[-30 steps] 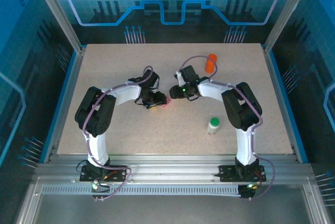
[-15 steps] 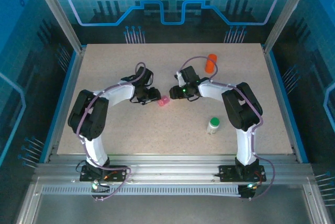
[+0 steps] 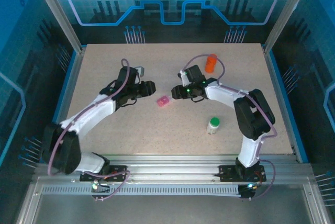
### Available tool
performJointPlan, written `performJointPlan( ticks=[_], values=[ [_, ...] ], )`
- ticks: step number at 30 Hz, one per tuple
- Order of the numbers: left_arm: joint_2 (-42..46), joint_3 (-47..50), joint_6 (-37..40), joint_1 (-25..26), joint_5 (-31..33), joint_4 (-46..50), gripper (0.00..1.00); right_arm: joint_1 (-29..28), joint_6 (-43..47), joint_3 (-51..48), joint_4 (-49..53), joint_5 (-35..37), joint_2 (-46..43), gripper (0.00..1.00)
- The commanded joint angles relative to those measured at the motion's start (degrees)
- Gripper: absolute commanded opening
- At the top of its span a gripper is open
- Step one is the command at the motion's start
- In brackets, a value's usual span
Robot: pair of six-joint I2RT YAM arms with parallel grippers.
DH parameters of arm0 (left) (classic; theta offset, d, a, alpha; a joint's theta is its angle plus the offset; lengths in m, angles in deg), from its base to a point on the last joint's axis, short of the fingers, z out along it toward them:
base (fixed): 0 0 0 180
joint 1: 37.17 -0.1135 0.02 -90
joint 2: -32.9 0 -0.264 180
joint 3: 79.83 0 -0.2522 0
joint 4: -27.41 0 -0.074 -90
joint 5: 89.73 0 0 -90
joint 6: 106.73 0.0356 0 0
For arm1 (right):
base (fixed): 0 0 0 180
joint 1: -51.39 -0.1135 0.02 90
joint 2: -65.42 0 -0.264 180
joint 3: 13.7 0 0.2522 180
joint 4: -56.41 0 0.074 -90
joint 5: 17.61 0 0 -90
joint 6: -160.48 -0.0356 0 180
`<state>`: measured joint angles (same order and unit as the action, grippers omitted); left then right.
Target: Sort the pills into containers
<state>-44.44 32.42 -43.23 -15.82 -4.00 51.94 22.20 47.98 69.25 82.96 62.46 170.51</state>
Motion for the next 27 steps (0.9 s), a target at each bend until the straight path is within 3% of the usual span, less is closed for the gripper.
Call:
performJointPlan(
  ticks=[1, 3, 5, 7, 8, 12, 17, 22, 27],
  values=[
    [8.61, 6.54, 6.17, 0.17, 7.22, -10.53, 0.49, -0.16, 0.2, -2.18, -0.78, -0.25, -2.43, 0.53],
    [13.36, 10.49, 8.23, -0.06, 10.48, -13.87, 0.54, -0.34, 0.22, -3.12, -1.9, -0.27, -2.75, 0.52],
    [17.3, 14.59, 7.95, -0.72, 13.97, -18.38, 0.74, -0.62, 0.03, -3.68, -2.91, -0.25, -2.79, 0.52],
    [19.85, 19.01, 2.85, -2.66, 16.71, -23.21, 0.97, -0.94, -0.59, -4.02, -4.13, -0.09, -2.55, 0.52],
    [20.12, 20.59, 1.24, -3.97, 14.99, -25.7, 0.99, -1.0, -0.94, -4.06, -4.65, -0.16, -2.38, 0.52],
    [16.61, 18.41, 1.91, -5.08, 9.06, -24.08, 0.99, -1.46, -1.58, -4.21, -5.96, -0.27, -2.23, 0.51],
    [10.94, 14.94, 5.08, -5.08, 6.28, -22.21, 0.99, -1.51, -1.83, -5.38, -6.78, 1.36, -2.55, 0.51],
    [3.35, 9.54, 9.83, -4.25, 1.63, -16.88, 0.85, -1.48, -3.76, -4.77, -6.94, 3.27, -0.11, 0.5],
    [-1.6, 9.52, 16.03, 1.46, 5.52, -15.96, 0.81, -1.37, -6.5, -5.39, -11.36, 1.8, 2.16, 0.49]
  ],
)
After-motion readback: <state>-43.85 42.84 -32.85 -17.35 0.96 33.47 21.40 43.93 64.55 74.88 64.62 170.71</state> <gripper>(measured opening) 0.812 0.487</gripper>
